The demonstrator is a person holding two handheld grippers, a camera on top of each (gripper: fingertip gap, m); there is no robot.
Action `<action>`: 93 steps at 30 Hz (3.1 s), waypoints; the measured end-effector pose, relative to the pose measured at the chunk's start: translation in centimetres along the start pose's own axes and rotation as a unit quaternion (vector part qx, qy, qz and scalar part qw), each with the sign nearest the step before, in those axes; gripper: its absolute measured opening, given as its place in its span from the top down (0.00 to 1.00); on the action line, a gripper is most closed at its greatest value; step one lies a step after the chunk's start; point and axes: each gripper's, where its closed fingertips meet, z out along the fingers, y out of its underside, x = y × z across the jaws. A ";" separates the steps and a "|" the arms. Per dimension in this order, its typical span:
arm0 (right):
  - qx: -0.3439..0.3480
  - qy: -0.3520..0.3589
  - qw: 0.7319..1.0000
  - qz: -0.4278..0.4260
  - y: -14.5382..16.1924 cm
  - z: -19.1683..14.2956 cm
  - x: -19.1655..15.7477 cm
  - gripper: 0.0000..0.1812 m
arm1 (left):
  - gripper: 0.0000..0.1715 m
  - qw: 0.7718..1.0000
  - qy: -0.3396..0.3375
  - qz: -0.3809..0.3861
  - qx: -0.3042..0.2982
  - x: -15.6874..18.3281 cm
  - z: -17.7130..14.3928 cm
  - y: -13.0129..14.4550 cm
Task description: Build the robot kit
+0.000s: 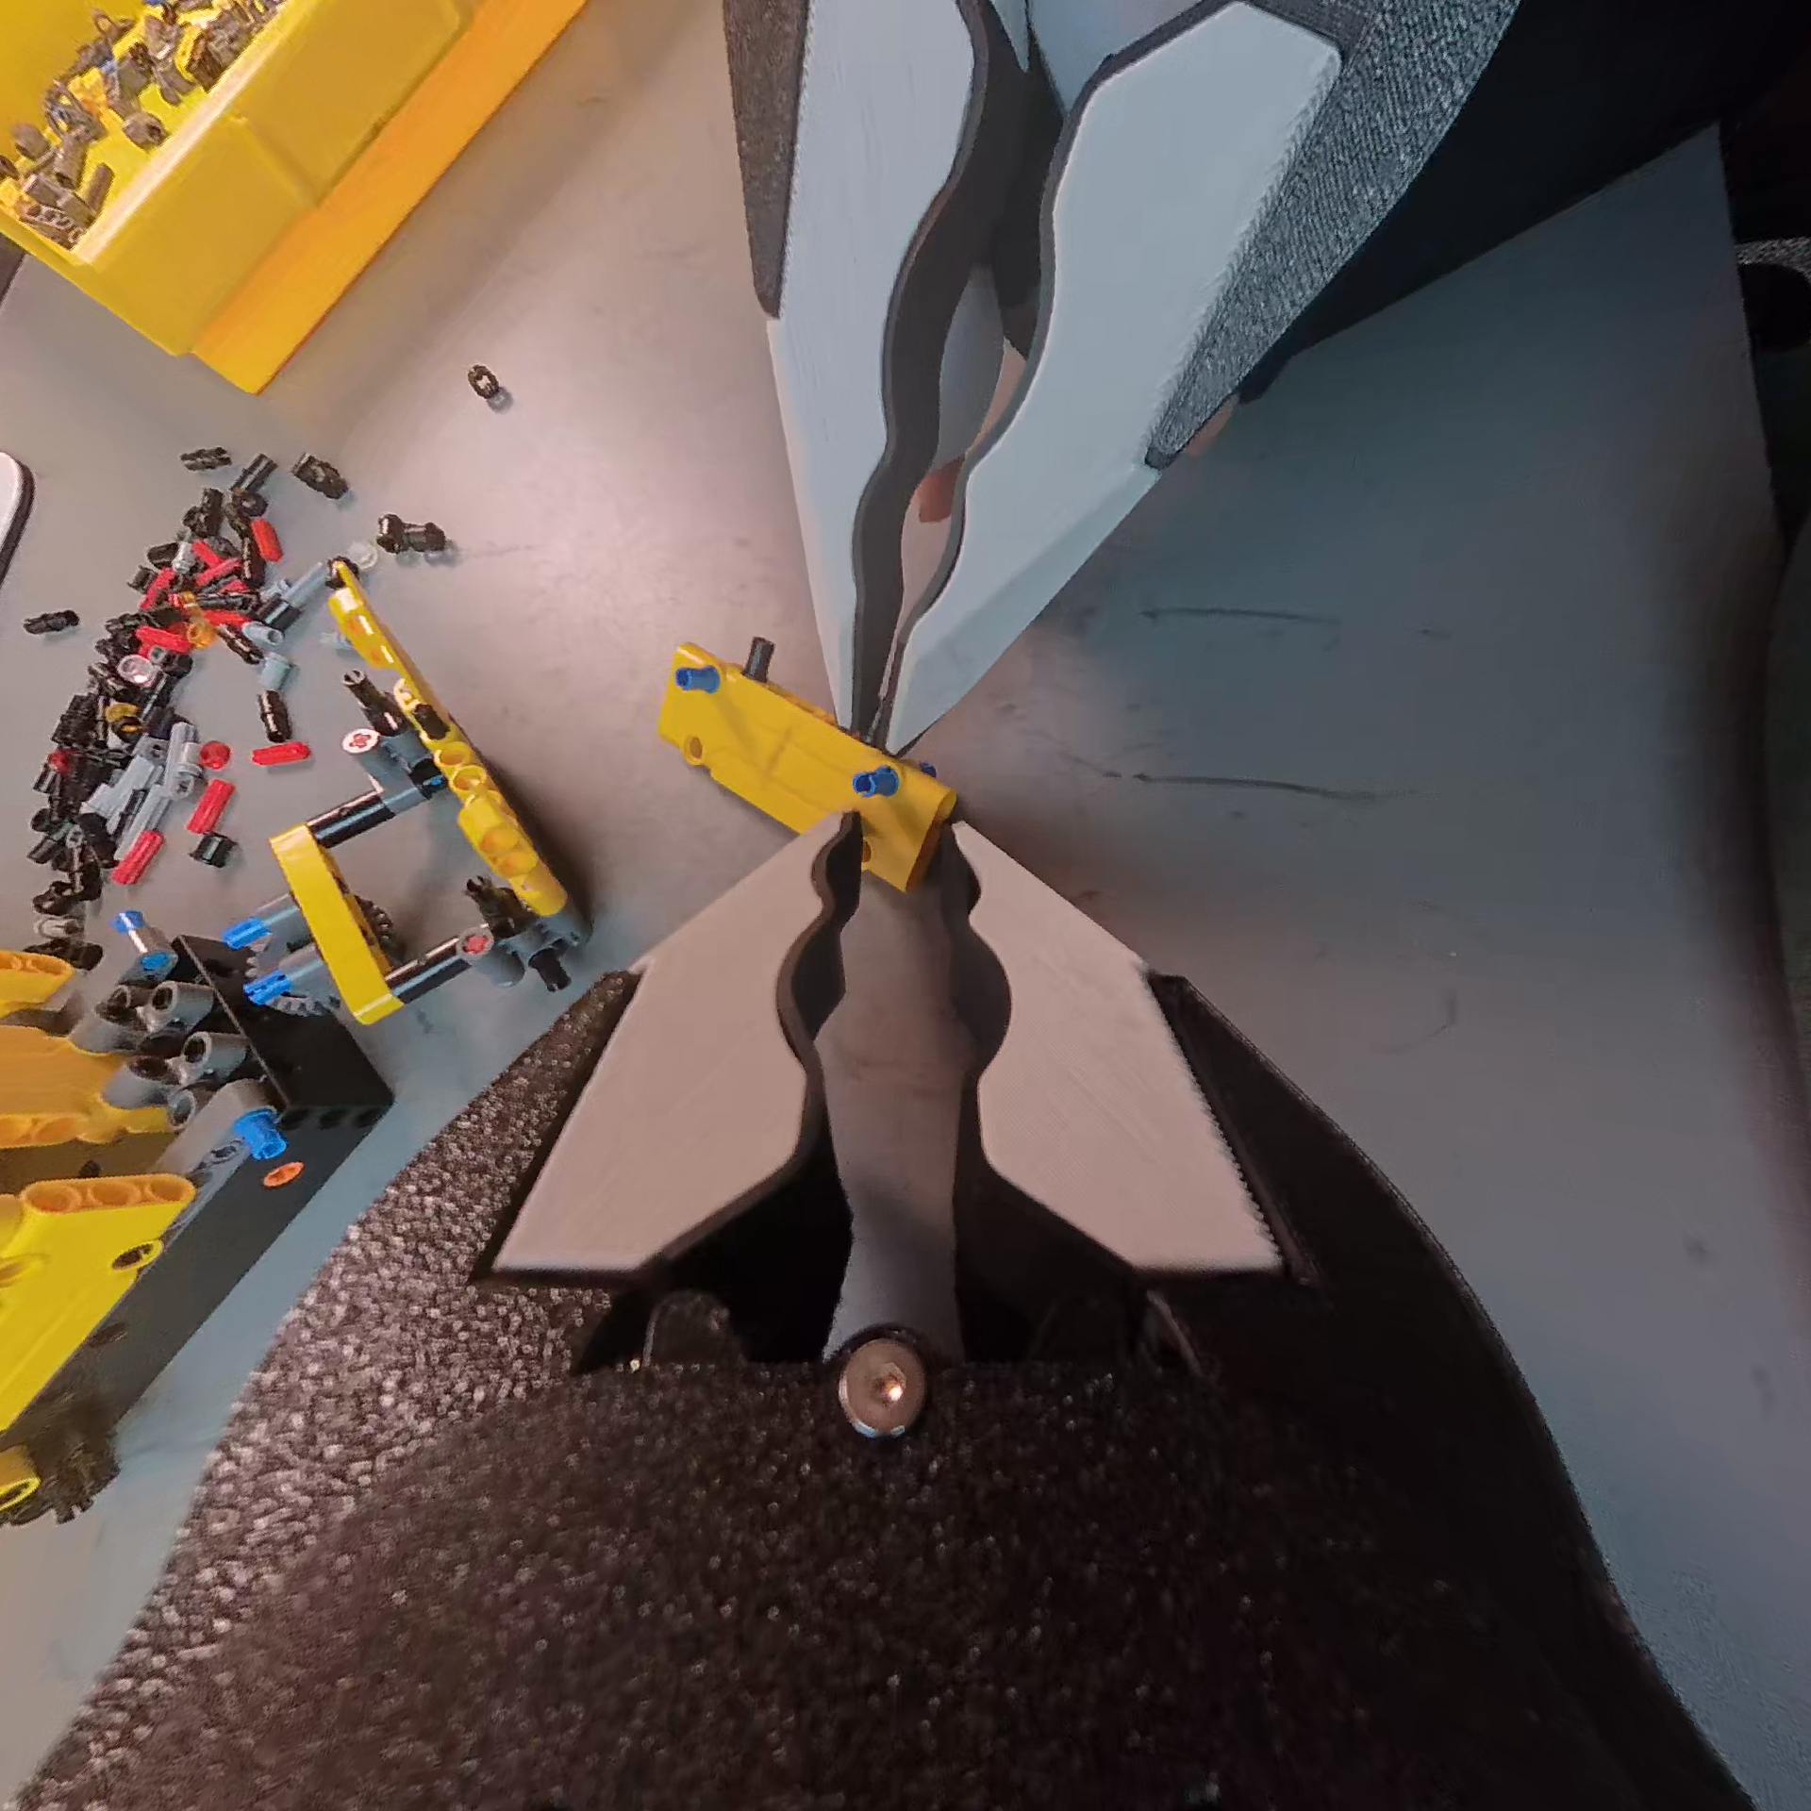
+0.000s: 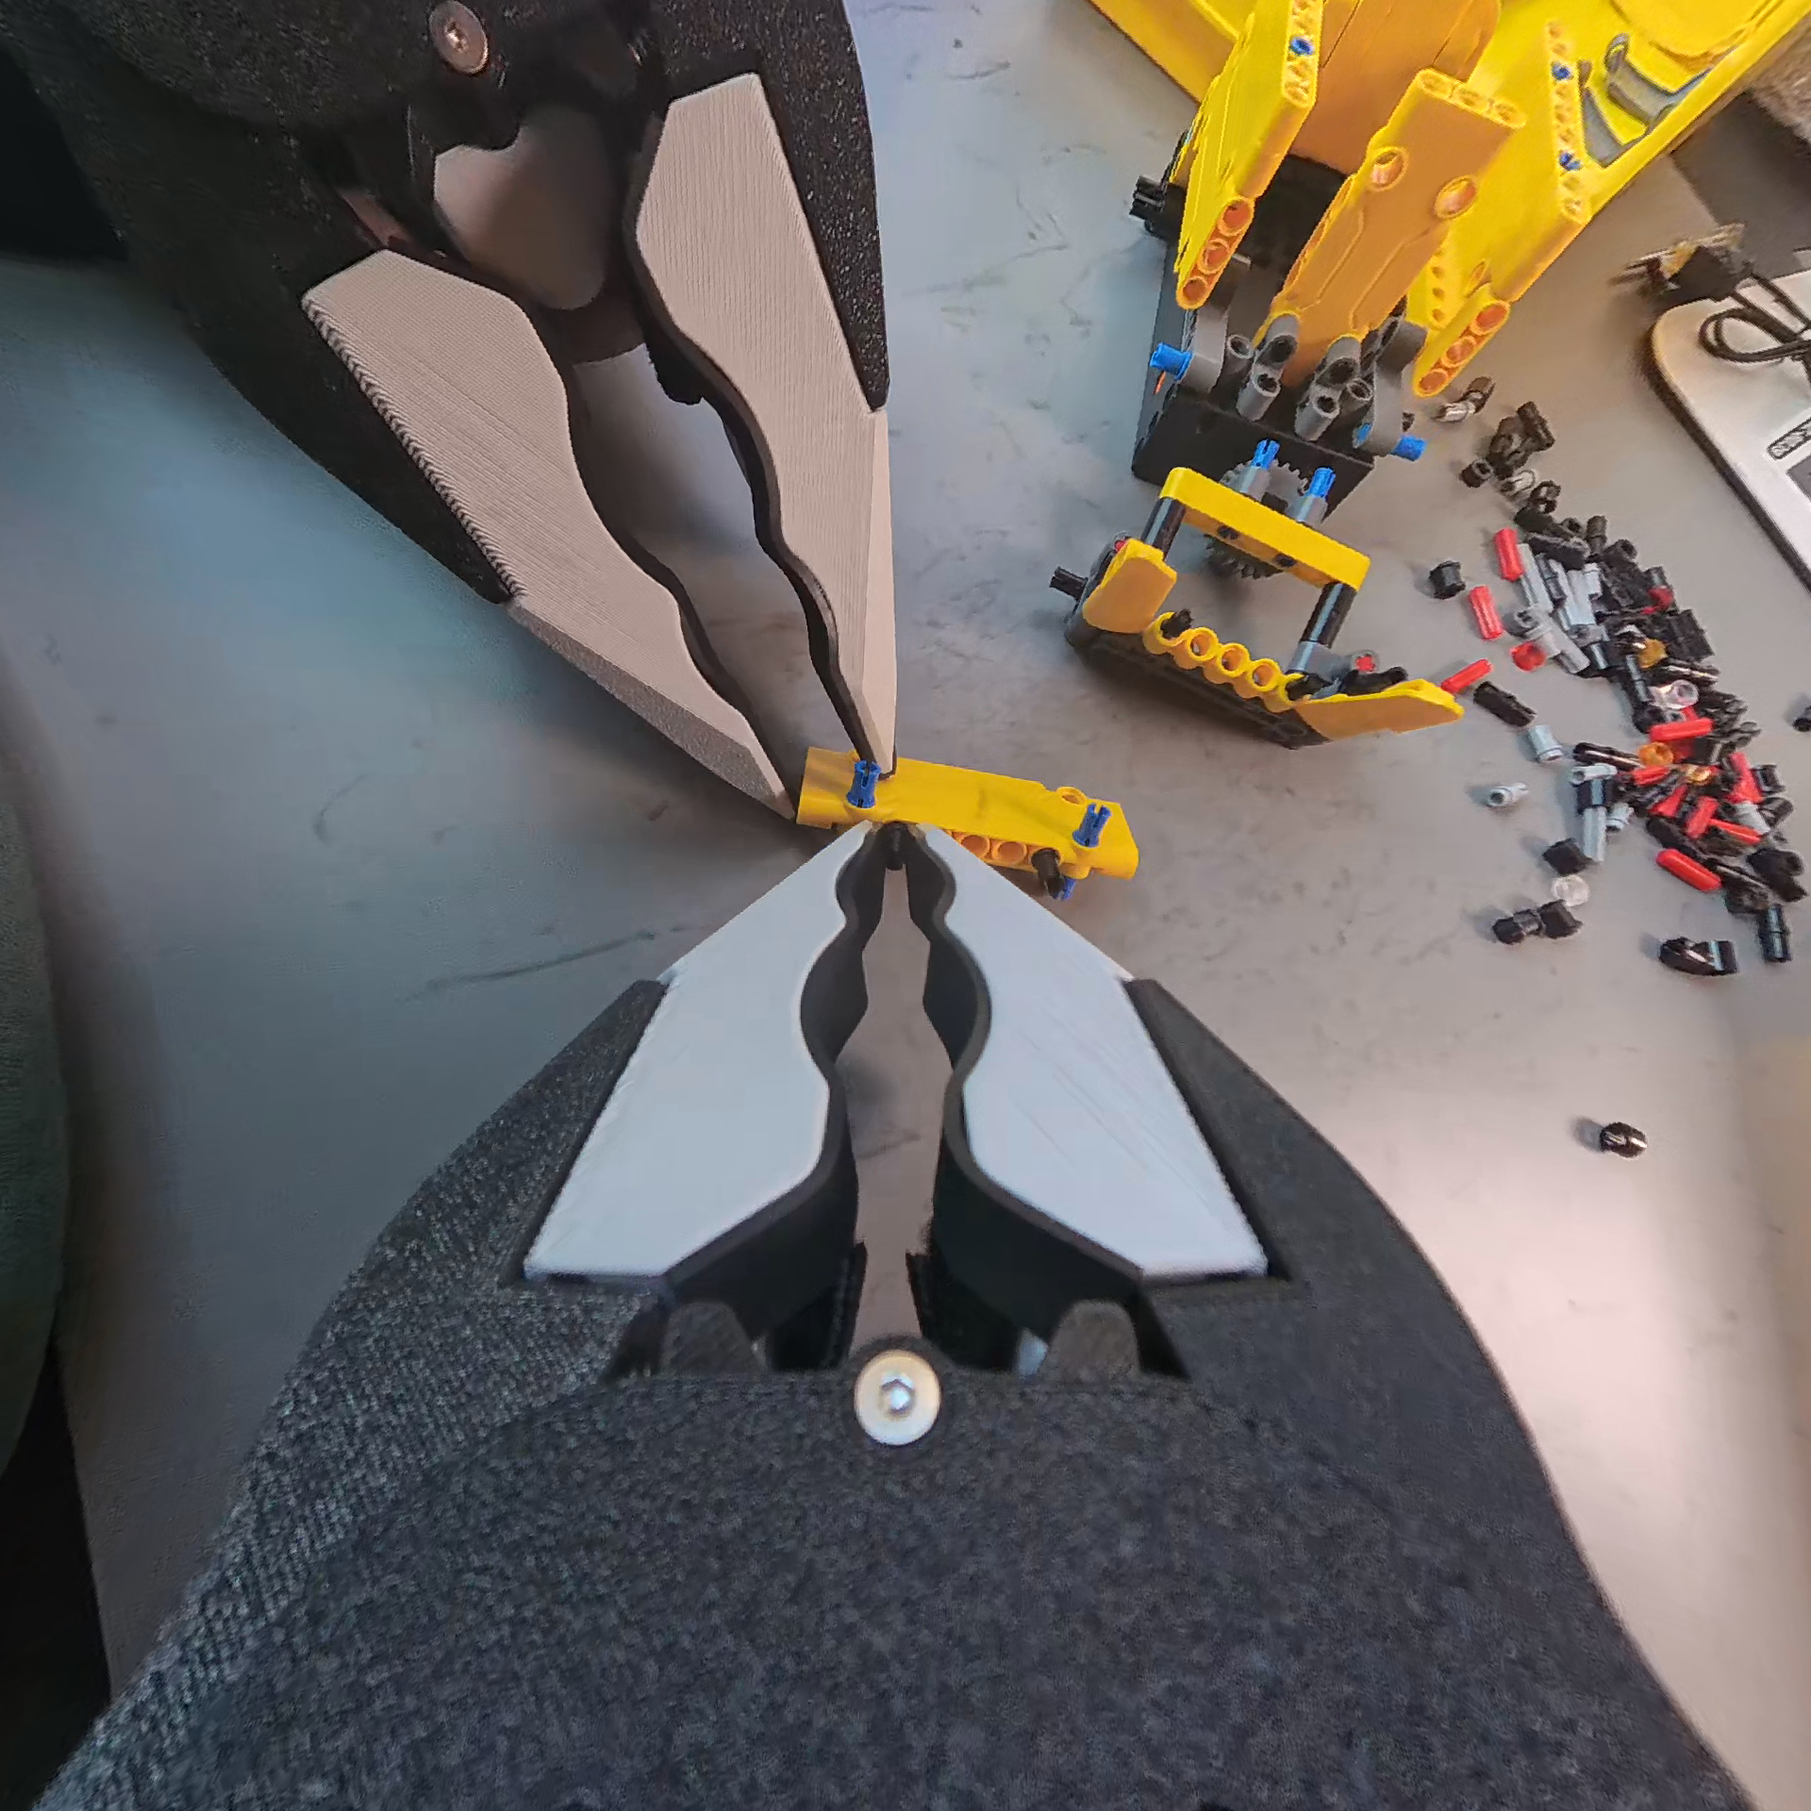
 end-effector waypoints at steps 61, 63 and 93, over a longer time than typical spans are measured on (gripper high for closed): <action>0.022 -0.013 0.999 0.024 0.7 -2.1 3.9 0.76 | 0.80 0.998 0.036 -0.058 0.017 -1.9 -1.2 0.8; 0.025 -0.029 0.999 0.030 0.4 -2.0 4.0 0.73 | 0.80 0.998 0.035 -0.053 0.008 -1.7 -0.9 0.9; 0.206 0.020 0.978 0.032 -3.8 -2.9 9.5 0.77 | 0.84 0.984 -0.055 -0.110 0.132 -7.3 -4.6 -0.4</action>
